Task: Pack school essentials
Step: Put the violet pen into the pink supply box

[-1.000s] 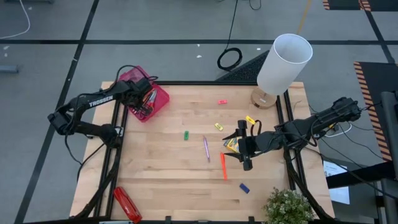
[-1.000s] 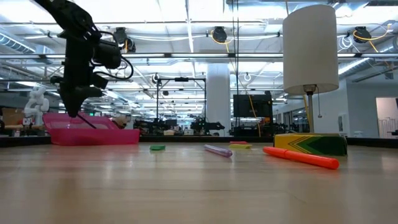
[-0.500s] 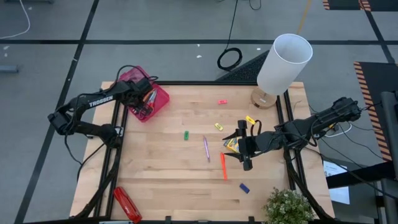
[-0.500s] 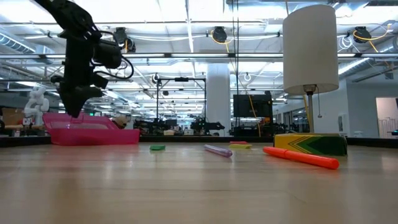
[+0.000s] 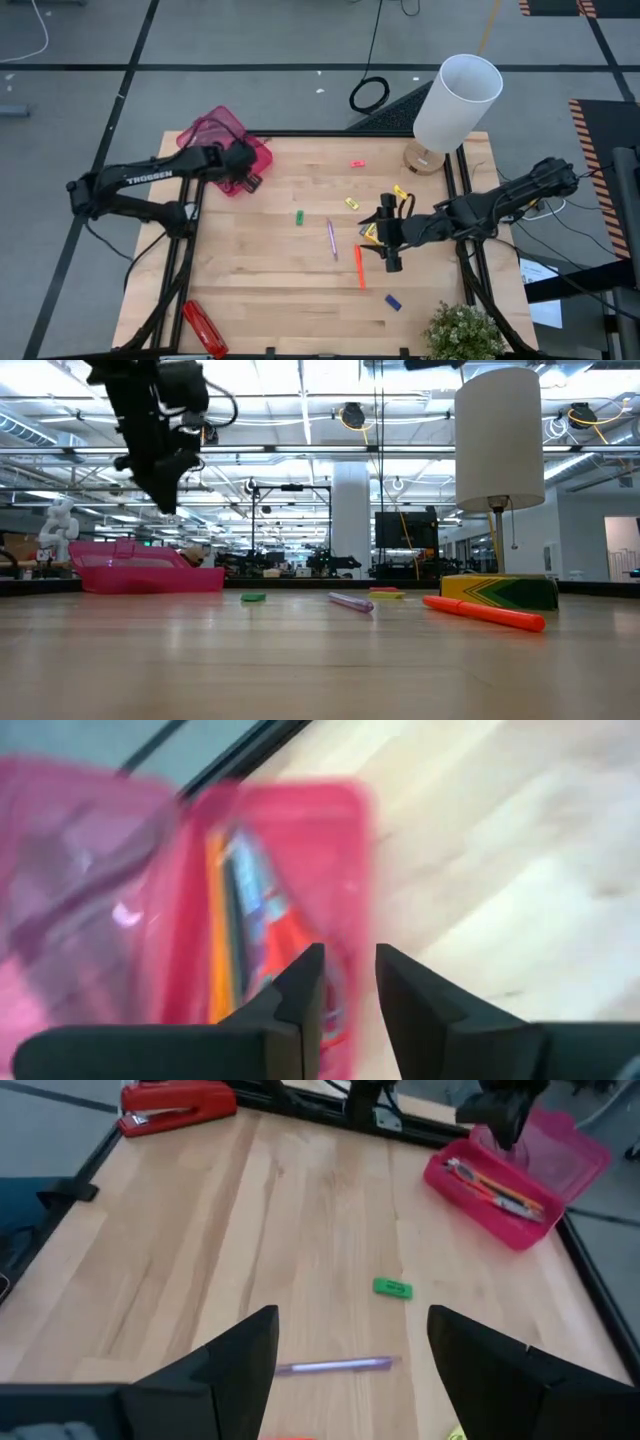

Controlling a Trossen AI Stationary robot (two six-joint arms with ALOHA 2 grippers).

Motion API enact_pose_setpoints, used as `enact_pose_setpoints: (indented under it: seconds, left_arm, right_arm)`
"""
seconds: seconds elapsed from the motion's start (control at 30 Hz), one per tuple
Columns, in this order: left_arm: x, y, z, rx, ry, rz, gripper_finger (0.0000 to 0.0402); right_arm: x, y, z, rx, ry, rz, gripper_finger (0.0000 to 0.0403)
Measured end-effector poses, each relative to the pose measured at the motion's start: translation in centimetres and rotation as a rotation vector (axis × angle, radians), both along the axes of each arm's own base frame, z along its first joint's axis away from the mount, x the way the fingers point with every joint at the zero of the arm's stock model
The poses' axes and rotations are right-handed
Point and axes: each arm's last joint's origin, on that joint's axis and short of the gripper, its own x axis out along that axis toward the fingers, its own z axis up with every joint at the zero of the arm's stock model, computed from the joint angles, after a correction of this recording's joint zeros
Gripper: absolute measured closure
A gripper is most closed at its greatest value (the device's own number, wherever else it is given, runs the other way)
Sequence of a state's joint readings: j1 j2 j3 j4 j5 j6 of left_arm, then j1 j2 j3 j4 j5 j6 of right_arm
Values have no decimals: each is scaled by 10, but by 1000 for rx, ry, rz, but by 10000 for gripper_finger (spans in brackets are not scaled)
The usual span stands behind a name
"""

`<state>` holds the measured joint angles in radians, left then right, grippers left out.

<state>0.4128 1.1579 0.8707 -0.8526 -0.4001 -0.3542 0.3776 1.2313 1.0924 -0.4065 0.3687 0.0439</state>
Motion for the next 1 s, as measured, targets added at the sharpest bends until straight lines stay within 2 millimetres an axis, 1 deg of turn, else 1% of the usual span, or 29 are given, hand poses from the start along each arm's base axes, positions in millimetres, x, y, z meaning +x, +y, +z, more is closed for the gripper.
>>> enact_pose_setpoints:
  seconds: [0.17, 0.27, 0.37, 0.47, 0.63, 0.67, 0.83, 0.93, 1.0]
  left_arm:
    - [22, -27, 6, 55, -111, -174, 311]
    - [32, -38, 11, 96, -165, -270, 311]
    - [38, -46, 14, 115, -207, -317, 311]
    - [40, -50, 15, 118, -224, -349, 311]
    - [41, -52, 15, 96, -227, -388, 311]
    - [41, -52, 15, 96, -227, -389, 311]
    - [41, -52, 14, 88, -223, -391, 311]
    - [41, -52, 14, 80, -226, -396, 311]
    - [41, -52, 14, 75, -227, -402, 311]
  right_arm:
    - [17, 1, -20, -23, 73, -19, 151]
    - [29, 1, -33, -32, 103, -33, 151]
    - [44, 0, -47, -29, 111, -56, 151]
    - [58, -3, -61, 14, 110, -123, 151]
    - [78, -11, -86, 194, 117, -263, 151]
    - [81, -12, -90, 209, 118, -283, 151]
    - [91, -16, -110, 215, 150, -322, 151]
    - [92, -18, -116, 229, 168, -354, 151]
    - [92, -16, -118, 239, 170, -368, 151]
